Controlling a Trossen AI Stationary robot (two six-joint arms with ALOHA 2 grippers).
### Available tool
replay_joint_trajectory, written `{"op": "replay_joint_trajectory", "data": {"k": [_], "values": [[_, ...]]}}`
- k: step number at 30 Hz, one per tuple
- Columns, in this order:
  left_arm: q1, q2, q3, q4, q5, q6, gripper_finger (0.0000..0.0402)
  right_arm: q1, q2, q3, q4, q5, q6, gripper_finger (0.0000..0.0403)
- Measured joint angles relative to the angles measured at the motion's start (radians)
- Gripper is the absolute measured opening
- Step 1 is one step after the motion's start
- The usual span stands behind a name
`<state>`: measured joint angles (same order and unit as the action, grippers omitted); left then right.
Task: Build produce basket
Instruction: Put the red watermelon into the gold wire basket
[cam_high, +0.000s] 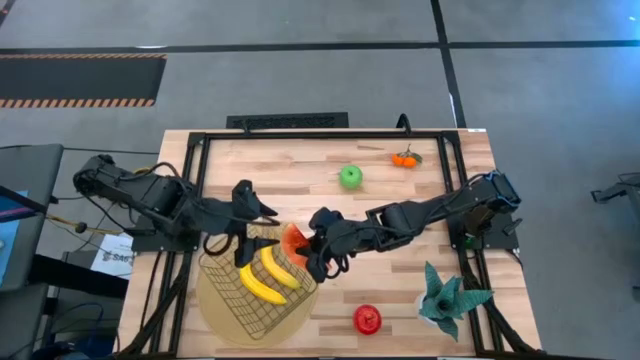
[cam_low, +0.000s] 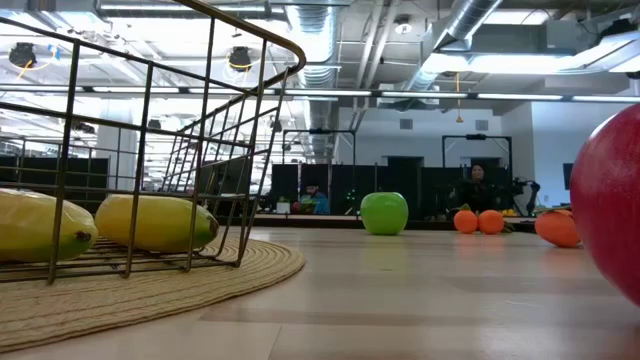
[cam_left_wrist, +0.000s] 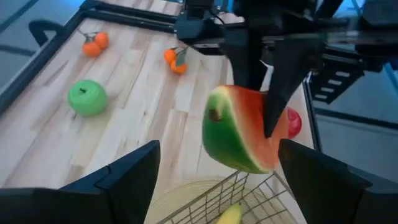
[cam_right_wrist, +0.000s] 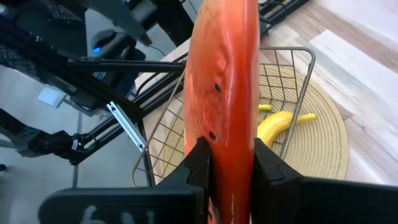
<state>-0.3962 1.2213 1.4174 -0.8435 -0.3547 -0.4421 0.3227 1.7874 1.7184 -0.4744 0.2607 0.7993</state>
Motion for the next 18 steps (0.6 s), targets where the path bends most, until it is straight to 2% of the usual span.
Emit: {"op": "replay_joint_trajectory", "data": {"k": [4, 10, 14, 18], "values": [[0.035, 0.009, 0.000, 0.000, 0.040, -0.049, 0.0311, 0.013, 0.001, 0.028, -0.010, 0.015, -0.049, 0.0060], [0.070, 0.037, -0.002, 0.095, 0.201, -0.068, 0.0311, 0.018, 0.000, 0.073, -0.020, 0.081, -0.141, 0.0060], [0.080, 0.053, 0.001, 0.170, 0.244, -0.063, 0.0311, 0.018, 0.000, 0.093, -0.019, 0.084, -0.187, 0.0060], [0.090, 0.079, 0.000, 0.226, 0.245, -0.048, 0.0311, 0.014, 0.000, 0.094, -0.025, 0.085, -0.191, 0.0060]]}}
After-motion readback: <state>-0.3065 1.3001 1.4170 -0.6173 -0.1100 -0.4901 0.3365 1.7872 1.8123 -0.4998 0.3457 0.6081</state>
